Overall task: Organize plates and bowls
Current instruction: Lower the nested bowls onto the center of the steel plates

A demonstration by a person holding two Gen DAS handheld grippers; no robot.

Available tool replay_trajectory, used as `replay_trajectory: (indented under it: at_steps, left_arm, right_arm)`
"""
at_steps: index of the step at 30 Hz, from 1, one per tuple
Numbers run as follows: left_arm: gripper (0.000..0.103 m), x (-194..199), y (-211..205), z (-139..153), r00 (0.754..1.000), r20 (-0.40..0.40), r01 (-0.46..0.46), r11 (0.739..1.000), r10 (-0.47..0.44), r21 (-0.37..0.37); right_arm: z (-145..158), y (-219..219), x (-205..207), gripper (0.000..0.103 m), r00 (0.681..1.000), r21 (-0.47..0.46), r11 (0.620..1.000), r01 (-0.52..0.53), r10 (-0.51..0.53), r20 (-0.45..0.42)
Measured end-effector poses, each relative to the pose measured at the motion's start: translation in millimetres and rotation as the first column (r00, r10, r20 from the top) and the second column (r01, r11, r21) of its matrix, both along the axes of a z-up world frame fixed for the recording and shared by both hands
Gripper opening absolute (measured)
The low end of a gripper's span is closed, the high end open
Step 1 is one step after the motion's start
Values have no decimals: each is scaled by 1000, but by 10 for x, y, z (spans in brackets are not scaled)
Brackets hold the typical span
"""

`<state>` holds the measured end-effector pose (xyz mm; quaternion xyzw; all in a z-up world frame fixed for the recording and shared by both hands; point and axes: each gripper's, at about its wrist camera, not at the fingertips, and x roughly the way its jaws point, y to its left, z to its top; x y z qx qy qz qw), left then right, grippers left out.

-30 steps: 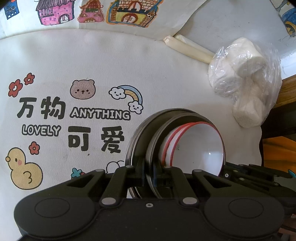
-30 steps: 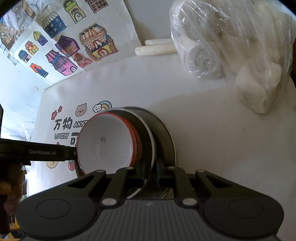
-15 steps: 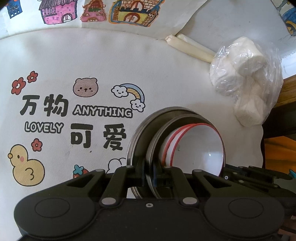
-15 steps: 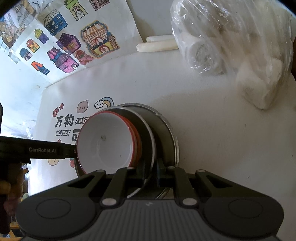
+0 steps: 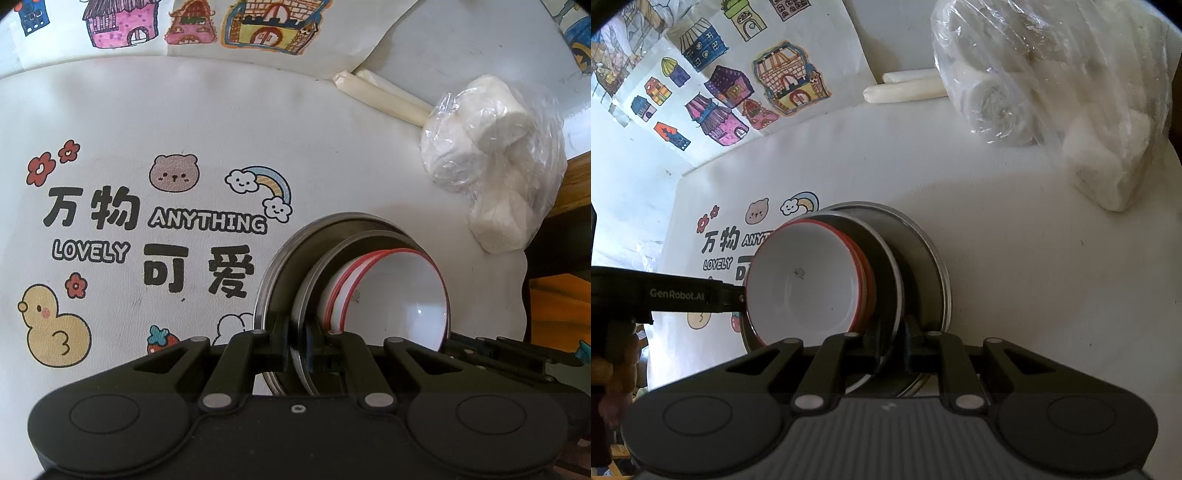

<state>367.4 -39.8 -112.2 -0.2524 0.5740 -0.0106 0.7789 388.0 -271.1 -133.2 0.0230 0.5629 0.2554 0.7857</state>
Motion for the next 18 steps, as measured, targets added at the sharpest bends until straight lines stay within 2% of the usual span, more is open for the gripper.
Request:
replay_trajectory:
  at_steps: [18]
  left_arm:
    - [9,0,-23,25,1000,3,-8,999,8,31]
  right_arm:
    - [17,-17,-22,17,1000,0,1000,23,-23,18]
